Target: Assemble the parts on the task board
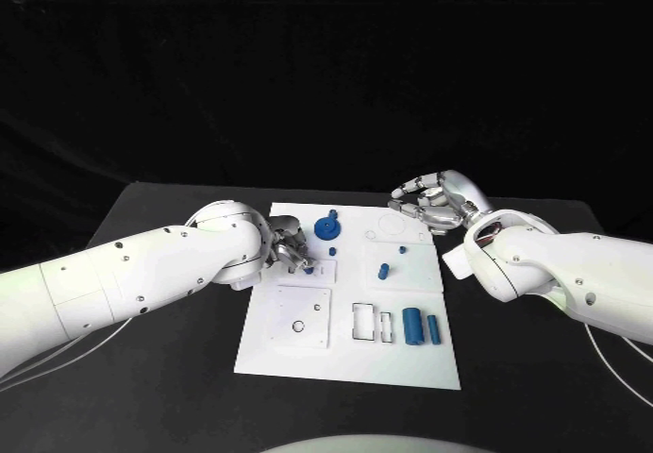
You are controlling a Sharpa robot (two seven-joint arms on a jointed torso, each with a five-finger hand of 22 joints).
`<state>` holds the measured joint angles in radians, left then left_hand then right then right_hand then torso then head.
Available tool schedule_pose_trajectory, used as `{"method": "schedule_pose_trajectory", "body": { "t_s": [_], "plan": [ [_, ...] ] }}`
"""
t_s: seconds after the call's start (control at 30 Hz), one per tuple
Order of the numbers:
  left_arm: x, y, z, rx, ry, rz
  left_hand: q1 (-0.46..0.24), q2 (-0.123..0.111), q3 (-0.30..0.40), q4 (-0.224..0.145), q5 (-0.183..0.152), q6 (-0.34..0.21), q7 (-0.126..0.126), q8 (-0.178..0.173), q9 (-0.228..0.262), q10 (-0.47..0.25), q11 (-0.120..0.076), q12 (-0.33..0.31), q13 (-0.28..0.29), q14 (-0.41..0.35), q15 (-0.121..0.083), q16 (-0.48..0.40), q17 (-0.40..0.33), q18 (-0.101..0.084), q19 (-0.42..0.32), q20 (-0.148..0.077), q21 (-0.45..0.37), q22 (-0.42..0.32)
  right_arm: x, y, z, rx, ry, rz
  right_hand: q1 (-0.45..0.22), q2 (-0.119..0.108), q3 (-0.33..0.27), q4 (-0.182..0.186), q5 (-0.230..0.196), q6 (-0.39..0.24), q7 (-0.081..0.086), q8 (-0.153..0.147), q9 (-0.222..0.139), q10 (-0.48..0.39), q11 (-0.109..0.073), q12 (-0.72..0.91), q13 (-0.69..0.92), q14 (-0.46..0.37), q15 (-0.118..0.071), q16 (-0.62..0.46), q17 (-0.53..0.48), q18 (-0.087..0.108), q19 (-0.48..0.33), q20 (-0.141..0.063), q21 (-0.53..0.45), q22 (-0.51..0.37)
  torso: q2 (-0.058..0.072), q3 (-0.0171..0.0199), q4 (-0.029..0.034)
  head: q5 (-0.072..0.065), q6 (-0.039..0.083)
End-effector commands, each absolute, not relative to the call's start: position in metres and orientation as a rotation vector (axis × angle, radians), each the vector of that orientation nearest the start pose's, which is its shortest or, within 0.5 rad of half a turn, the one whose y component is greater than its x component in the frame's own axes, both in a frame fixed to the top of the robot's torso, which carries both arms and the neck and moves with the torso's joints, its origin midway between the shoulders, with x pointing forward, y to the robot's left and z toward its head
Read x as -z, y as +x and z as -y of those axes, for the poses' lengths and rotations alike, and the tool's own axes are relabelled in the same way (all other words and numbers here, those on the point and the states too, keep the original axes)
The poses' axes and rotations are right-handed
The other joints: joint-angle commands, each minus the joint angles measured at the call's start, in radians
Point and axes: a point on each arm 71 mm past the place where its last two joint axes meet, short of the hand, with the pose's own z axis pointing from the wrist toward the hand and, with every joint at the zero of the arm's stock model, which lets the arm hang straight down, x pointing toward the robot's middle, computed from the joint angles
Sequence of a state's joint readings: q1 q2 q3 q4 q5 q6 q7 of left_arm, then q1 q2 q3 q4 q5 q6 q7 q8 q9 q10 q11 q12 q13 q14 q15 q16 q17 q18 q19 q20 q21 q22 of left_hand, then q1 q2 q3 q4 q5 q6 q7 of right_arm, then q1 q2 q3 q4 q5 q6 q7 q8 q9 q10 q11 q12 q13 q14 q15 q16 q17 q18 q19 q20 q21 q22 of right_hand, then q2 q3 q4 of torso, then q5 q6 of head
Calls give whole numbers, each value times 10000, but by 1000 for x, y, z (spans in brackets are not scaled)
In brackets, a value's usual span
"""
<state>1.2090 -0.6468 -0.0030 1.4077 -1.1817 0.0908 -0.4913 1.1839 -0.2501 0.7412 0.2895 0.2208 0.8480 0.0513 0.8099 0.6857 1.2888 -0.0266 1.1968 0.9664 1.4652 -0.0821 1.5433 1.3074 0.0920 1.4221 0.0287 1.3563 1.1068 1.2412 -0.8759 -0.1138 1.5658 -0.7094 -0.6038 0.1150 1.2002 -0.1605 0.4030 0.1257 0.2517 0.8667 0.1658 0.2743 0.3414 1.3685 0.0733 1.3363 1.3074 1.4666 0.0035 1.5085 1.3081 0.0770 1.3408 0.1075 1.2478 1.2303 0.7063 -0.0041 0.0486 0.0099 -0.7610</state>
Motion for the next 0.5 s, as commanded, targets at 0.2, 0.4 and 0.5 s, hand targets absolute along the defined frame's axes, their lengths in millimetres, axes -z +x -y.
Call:
{"method": "schedule_pose_trajectory", "body": {
  "t_s": [0.2, 0.4, 0.5],
  "plan": [
    [212, 502, -147, 4542, -383, -21988, 2, 79, 2092, -2172, 93, 54, -30, 74, 0, 90, -14, 66, 53, 922, -61, 50, 2101, -43, -4, -81, -3, 17, 179, 481, 218, -10051, 5335, -15246, -60, 43, -7, 105, 47, -3, -53, 61, 20, -58, 23, -57, 13, 554, -10, -36, 528, 152, -65, 14, -76, -25, -10, 5, 14, -11, -22],
    [213, 501, -148, 4425, -233, -22103, -15, 54, 2106, -2206, 195, 79, -38, 81, 15, 123, -24, 98, 97, 926, -70, 56, 2113, -45, 2, -89, 0, 22, 180, 481, 218, -10041, 5344, -15265, -60, 43, -7, 105, 47, -3, -53, 61, 20, -58, 23, -57, 13, 554, -10, -36, 528, 152, -65, 14, -76, -25, -12, -2, 4, -14, -27],
    [214, 501, -149, 4362, -187, -22176, -36, 41, 2114, -2223, 284, 95, -43, 85, 25, 145, -28, 119, 128, 933, -76, 69, 2142, -52, 18, -95, 19, 60, 180, 481, 219, -10036, 5349, -15274, -60, 43, -7, 105, 47, -3, -53, 61, 20, -58, 23, -57, 13, 554, -10, -36, 528, 152, -65, 14, -76, -25, -14, -3, 4, -16, -33]
  ]
}}
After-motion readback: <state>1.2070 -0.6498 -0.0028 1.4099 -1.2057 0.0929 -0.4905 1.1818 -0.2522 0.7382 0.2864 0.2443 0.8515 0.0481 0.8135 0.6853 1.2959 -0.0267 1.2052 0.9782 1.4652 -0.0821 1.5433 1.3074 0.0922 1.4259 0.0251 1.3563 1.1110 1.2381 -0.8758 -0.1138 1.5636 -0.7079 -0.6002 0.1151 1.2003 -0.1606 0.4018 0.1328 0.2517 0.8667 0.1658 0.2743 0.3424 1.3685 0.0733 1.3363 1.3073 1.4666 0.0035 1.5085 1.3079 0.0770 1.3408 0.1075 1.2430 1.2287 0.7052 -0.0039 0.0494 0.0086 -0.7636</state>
